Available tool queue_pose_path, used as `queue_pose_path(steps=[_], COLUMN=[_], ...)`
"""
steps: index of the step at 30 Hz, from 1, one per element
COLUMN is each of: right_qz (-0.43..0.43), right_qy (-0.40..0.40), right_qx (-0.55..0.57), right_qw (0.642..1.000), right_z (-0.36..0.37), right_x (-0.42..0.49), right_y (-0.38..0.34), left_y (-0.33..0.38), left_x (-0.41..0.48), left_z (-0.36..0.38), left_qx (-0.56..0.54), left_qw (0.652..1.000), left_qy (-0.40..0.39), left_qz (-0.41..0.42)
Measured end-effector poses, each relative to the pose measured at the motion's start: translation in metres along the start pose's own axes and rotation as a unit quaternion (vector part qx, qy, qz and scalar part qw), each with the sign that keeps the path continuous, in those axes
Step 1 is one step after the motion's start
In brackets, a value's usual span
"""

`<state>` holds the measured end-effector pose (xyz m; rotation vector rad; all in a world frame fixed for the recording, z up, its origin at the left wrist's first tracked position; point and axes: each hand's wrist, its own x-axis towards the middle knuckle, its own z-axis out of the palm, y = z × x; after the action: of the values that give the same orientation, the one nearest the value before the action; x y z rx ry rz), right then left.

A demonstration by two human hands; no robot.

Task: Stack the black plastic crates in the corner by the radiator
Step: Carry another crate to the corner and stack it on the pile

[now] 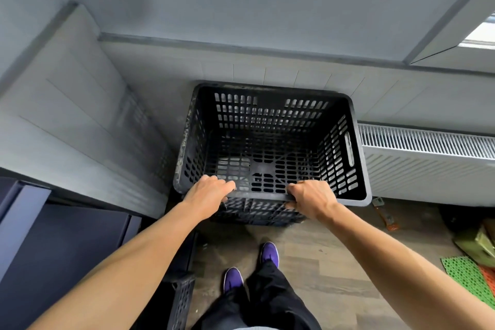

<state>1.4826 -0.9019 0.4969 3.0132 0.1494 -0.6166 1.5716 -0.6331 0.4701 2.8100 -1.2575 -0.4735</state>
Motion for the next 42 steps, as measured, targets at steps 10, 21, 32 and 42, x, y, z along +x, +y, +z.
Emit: queue_pose_path(steps=[10, 21, 32, 42], right_qz=[0.053, 0.045, -0.016, -0.099], right_qy=[-0.027, -0.013, 0.04, 0.027], right_qx=[0.001, 0.041, 0.032, -0.022], right_qw=[0.998, 0.998, 0.999, 0.994], right_z=[-0.006, 0.005, 0.038, 0.036], right_x=[-0.044, -0.061, -0.075, -0.061], right_y=[0.042, 0.067, 0.105, 0.121], left_y=[0.002, 0.083, 0.152, 0.153], left_x=[-0.005, 0.03, 0.074, 0.081], left_z=[-0.007, -0.007, -0.005, -0.008], left_qx=[-0.015, -0.052, -0.021, -0.021], left_qw=[0.999, 0.998, 0.999, 0.999], left_qy=[-0.031, 0.001, -0.023, -0.021], left_qz=[-0.033, 0.019, 0.009, -0.015])
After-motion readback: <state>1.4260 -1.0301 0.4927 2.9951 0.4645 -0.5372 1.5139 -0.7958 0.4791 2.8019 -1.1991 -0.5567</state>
